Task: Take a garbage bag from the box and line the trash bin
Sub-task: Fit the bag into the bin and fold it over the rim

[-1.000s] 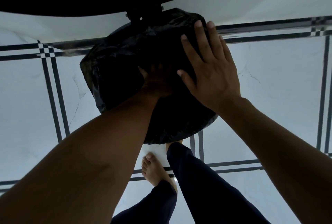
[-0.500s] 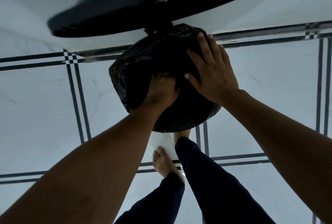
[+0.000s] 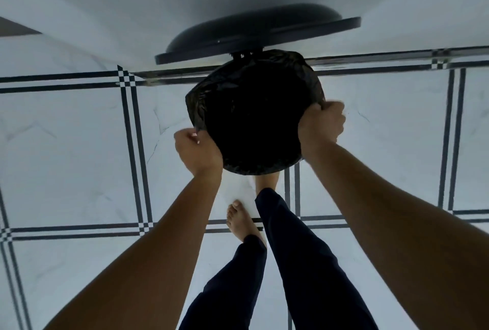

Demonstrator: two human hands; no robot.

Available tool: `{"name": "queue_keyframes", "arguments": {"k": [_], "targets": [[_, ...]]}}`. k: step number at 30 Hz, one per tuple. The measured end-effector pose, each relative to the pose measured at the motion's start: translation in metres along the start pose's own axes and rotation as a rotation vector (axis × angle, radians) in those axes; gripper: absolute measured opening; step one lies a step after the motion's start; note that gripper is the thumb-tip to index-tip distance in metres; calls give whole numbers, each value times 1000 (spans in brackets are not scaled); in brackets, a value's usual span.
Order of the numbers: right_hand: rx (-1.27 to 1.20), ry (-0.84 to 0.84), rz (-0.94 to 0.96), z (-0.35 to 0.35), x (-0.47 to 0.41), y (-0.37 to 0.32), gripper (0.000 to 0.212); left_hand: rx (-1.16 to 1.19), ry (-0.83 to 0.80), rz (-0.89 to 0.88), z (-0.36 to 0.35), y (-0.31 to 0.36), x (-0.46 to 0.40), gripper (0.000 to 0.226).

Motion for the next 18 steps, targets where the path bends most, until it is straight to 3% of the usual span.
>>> {"name": "queue_keyframes", "arguments": {"k": [4,6,7,9,12,15,18], "targets": [[-272,-68,-486,-14,24,71,50,180,-80,592,3,-67,32,22],[-427,-79,-569,-24,34,79,61,342,-270,809,-13,-77,53,24],[-360,-113,-541,-30,33,80,64,436,-359,876,-23,-78,61,32],[-551,-211,-562,-41,30,79,60,563,-399,927,-31,-75,69,39],[-585,-300,-716,-49,26,96,62,673,-349,930,-39,-74,68,37],[-588,-318,-717,-48,22,111,61,820,-275,931,-40,-80,59,35],[-639,-289,-709,-46,31,123,60,714,-173,957,-26,-100,58,27]]}}
Point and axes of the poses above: each hand's wrist, its own x-axis away from the middle knuckle, its own z-axis out of the back of the hand, y = z × x, the point moved 9 cm from there along -x, towards the middle knuckle, and after that the axes turned 6 degrees about y, right-handed, at the moved point
